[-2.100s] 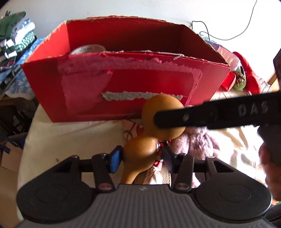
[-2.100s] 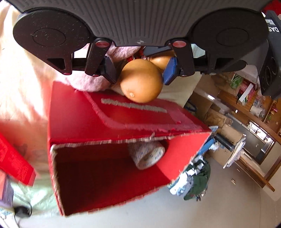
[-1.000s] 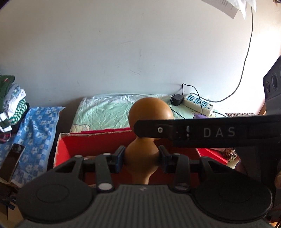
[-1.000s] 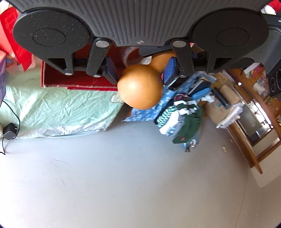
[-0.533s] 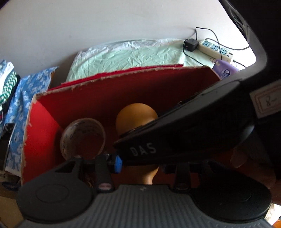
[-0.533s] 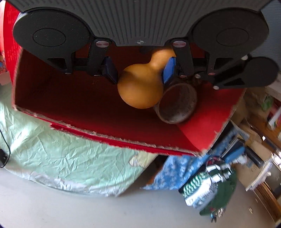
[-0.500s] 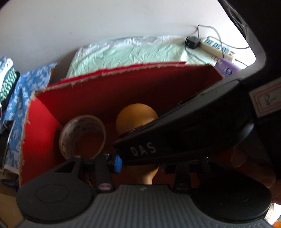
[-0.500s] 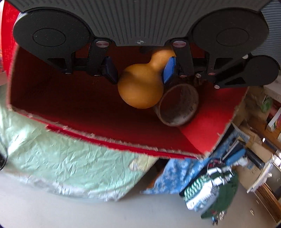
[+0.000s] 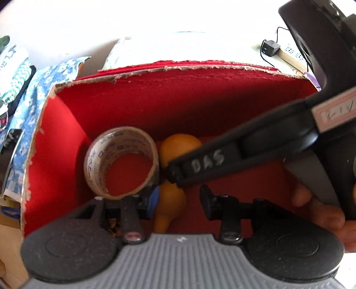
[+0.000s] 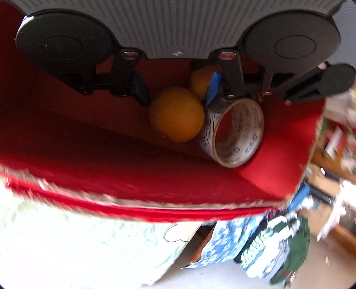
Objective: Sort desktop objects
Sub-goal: 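Lower the gourd into the box and open the right gripper, then move the right gripper to the beige item wrapped in red-and-white cloth, then close the right gripper on the beige cloth-wrapped item, then lift the cloth-wrapped item with the right gripper toward the box, then lower the cloth-wrapped item into the red box with the right gripper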
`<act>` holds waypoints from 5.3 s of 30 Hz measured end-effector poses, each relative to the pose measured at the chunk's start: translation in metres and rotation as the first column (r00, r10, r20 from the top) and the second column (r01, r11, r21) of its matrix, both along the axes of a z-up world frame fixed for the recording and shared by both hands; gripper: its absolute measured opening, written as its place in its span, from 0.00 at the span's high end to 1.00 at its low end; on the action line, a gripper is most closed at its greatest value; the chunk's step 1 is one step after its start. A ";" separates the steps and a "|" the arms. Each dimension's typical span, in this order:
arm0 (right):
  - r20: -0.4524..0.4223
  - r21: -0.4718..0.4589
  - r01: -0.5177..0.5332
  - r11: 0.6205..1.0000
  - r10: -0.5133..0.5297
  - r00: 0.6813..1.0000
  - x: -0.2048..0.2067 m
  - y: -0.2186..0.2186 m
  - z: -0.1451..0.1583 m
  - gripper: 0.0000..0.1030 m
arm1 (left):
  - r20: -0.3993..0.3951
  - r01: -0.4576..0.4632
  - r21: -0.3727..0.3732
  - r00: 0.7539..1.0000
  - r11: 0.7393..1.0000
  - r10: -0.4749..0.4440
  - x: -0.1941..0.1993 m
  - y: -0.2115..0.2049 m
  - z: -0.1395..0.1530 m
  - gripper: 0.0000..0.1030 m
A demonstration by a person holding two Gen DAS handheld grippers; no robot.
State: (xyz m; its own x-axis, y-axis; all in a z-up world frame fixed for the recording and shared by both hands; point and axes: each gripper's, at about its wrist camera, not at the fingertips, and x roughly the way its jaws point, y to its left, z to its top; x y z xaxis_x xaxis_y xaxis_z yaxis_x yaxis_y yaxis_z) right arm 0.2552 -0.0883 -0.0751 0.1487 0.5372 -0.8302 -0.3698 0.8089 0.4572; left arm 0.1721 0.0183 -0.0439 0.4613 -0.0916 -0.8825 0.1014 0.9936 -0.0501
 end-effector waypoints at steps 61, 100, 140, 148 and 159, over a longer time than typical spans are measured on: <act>0.100 0.153 0.081 0.985 -0.097 0.990 -0.189 -0.058 0.018 0.42 | 0.038 -0.023 -0.075 0.999 0.997 0.026 -0.197 -0.022 -0.039 0.21; 0.121 -0.103 0.142 0.985 -0.129 0.984 -0.191 -0.038 -0.010 0.40 | 0.037 0.156 -0.067 0.987 0.985 -0.154 -0.189 -0.049 -0.040 0.55; 0.352 0.177 0.012 0.984 -0.075 0.933 -0.216 -0.044 0.072 0.41 | 0.317 0.154 0.051 0.935 0.987 -0.162 -0.233 -0.058 0.055 0.55; 0.402 0.217 0.032 0.976 -0.120 0.908 -0.201 -0.047 0.089 0.42 | 0.368 0.125 -0.004 0.923 0.992 -0.114 -0.192 -0.043 0.072 0.63; 0.419 0.248 0.112 0.962 -0.210 0.883 -0.178 -0.061 0.103 0.42 | 0.416 0.142 0.020 0.899 0.990 -0.138 -0.160 -0.059 0.091 0.65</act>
